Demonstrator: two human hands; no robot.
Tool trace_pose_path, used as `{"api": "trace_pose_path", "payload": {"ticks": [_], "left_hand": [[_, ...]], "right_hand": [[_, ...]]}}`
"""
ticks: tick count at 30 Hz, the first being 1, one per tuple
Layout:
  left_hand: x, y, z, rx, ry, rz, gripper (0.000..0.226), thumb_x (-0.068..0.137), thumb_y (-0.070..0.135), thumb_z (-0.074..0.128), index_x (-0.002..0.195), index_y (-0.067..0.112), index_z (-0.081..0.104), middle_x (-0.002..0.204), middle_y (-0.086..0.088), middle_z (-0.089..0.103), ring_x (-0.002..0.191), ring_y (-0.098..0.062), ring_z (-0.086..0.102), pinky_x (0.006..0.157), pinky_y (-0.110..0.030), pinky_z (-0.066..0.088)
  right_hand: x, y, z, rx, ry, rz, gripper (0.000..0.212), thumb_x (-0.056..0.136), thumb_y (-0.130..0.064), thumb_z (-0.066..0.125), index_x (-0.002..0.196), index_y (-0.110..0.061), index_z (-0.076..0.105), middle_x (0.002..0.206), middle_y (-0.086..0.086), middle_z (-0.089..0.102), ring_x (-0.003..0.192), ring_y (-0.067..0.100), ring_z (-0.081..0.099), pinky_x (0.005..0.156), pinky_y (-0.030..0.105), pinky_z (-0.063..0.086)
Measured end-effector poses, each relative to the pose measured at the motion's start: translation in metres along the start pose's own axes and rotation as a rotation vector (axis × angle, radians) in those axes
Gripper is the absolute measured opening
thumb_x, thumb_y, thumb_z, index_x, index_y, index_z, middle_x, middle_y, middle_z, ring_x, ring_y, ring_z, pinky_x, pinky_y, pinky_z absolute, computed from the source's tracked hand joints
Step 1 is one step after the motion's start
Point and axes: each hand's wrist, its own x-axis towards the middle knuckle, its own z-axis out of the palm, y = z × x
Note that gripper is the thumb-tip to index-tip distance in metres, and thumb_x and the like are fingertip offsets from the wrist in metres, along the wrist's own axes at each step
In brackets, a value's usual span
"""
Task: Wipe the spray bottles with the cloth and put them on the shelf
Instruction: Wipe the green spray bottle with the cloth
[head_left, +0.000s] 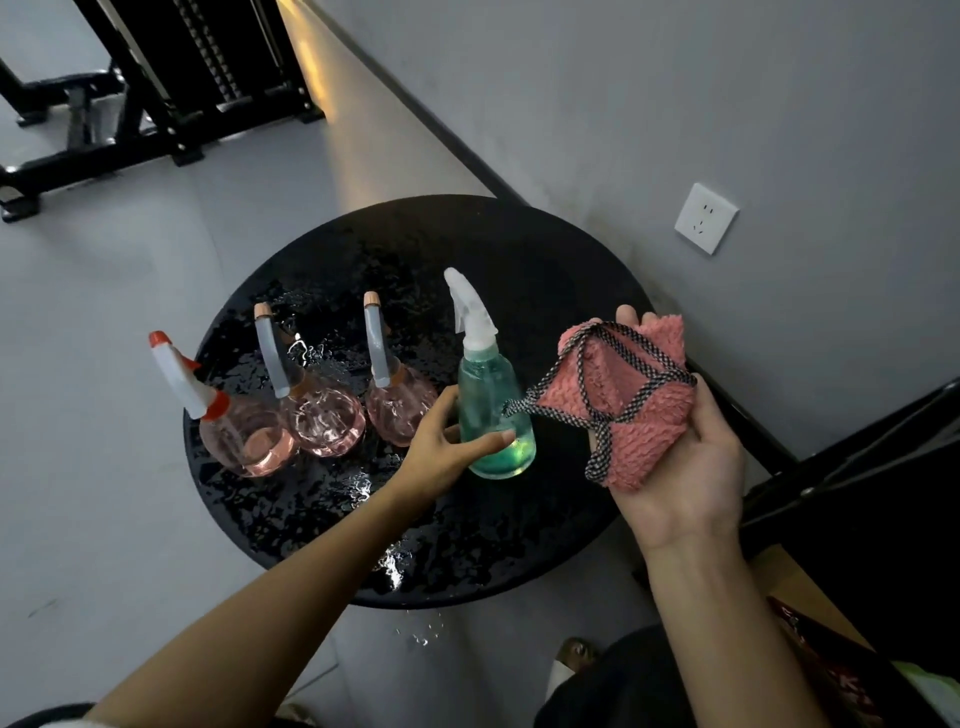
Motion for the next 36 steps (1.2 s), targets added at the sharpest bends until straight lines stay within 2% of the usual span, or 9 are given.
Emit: {"api": "trace_pose_path", "payload": {"ticks": [6, 10, 14, 17, 20, 22, 26, 29, 36], "left_hand": [[-0.036, 0.046, -0.01, -0.173, 0.063, 0.023, 0.054, 0.063, 0.037, 0.082, 0.113, 0.032, 0.063, 0.111, -0.002, 0.071, 0.108, -0.027, 0.066, 0.098, -0.046, 0.05], [-0.06, 0.078, -0.015, -0.273, 0.06, 0.033, 0.047, 0.066, 0.039, 0.077, 0.111, 0.031, 0.067, 0.114, -0.009, 0.07, 0.109, -0.033, 0.065, 0.099, -0.049, 0.048], [-0.089, 0.115, -0.022, -0.305, 0.079, 0.066, 0.053, 0.068, 0.048, 0.074, 0.113, 0.022, 0.067, 0.118, -0.014, 0.068, 0.109, -0.032, 0.066, 0.093, -0.045, 0.053], [-0.107, 0.137, -0.023, -0.311, 0.05, 0.104, 0.046, 0.084, 0.045, 0.062, 0.121, 0.017, 0.06, 0.113, -0.006, 0.072, 0.105, -0.025, 0.069, 0.084, -0.036, 0.057], [-0.128, 0.161, -0.02, -0.343, 0.026, 0.155, 0.05, 0.09, 0.049, 0.049, 0.126, 0.016, 0.057, 0.118, -0.009, 0.07, 0.107, -0.025, 0.068, 0.08, -0.032, 0.058], [-0.139, 0.175, -0.019, -0.372, 0.005, 0.191, 0.052, 0.09, 0.049, 0.045, 0.128, 0.016, 0.057, 0.121, -0.011, 0.068, 0.11, -0.026, 0.066, 0.081, -0.032, 0.057], [-0.163, 0.196, -0.021, -0.417, -0.011, 0.256, 0.042, 0.097, 0.05, 0.039, 0.121, 0.027, 0.064, 0.123, -0.016, 0.065, 0.108, -0.028, 0.065, 0.089, -0.044, 0.056], [-0.179, 0.206, -0.026, -0.426, -0.027, 0.27, 0.047, 0.095, 0.053, 0.034, 0.126, 0.03, 0.061, 0.127, -0.01, 0.065, 0.115, -0.028, 0.063, 0.094, -0.048, 0.053], [-0.197, 0.219, -0.035, -0.435, -0.019, 0.182, 0.061, 0.092, 0.063, 0.025, 0.13, 0.028, 0.058, 0.127, -0.005, 0.066, 0.118, -0.023, 0.062, 0.093, -0.041, 0.049]], "right_hand": [[-0.009, 0.01, 0.013, 0.017, 0.02, 0.004, 0.052, 0.101, -0.038, 0.031, 0.131, -0.004, 0.058, 0.134, 0.02, 0.057, 0.121, 0.033, 0.058, 0.089, 0.049, 0.054], [-0.02, 0.015, 0.03, -0.207, 0.08, -0.064, 0.048, 0.094, -0.039, 0.039, 0.112, -0.011, 0.073, 0.122, 0.014, 0.067, 0.111, 0.027, 0.066, 0.084, 0.042, 0.057], [-0.032, 0.02, 0.071, -0.413, 0.003, -0.206, 0.051, 0.091, -0.036, 0.043, 0.135, -0.012, 0.053, 0.132, 0.014, 0.061, 0.121, 0.027, 0.06, 0.096, 0.042, 0.051], [-0.044, 0.033, 0.109, -0.835, -0.103, -0.486, 0.044, 0.095, -0.033, 0.047, 0.136, -0.017, 0.052, 0.134, 0.003, 0.06, 0.129, 0.019, 0.053, 0.109, 0.041, 0.04], [-0.062, 0.054, 0.141, -1.27, -0.263, -0.734, 0.039, 0.1, -0.03, 0.04, 0.138, -0.021, 0.046, 0.135, -0.018, 0.053, 0.127, -0.007, 0.046, 0.103, 0.012, 0.036], [-0.076, 0.07, 0.154, -1.48, -0.366, -0.841, 0.044, 0.102, -0.028, 0.042, 0.143, -0.013, 0.038, 0.139, -0.01, 0.05, 0.127, -0.011, 0.043, 0.098, 0.004, 0.034], [-0.094, 0.088, 0.163, -1.666, -0.53, -0.869, 0.058, 0.099, -0.041, 0.04, 0.147, -0.011, 0.03, 0.15, 0.002, 0.038, 0.137, 0.004, 0.038, 0.108, 0.02, 0.039], [-0.108, 0.094, 0.17, -1.768, -0.578, -0.908, 0.062, 0.099, -0.053, 0.026, 0.146, -0.013, 0.036, 0.158, -0.002, 0.025, 0.147, 0.006, 0.018, 0.117, 0.021, 0.025], [-0.147, 0.11, 0.163, -1.903, -0.535, -0.999, 0.05, 0.104, -0.036, 0.022, 0.152, -0.022, 0.025, 0.161, -0.013, 0.015, 0.15, 0.013, 0.001, 0.119, 0.05, 0.022]]}}
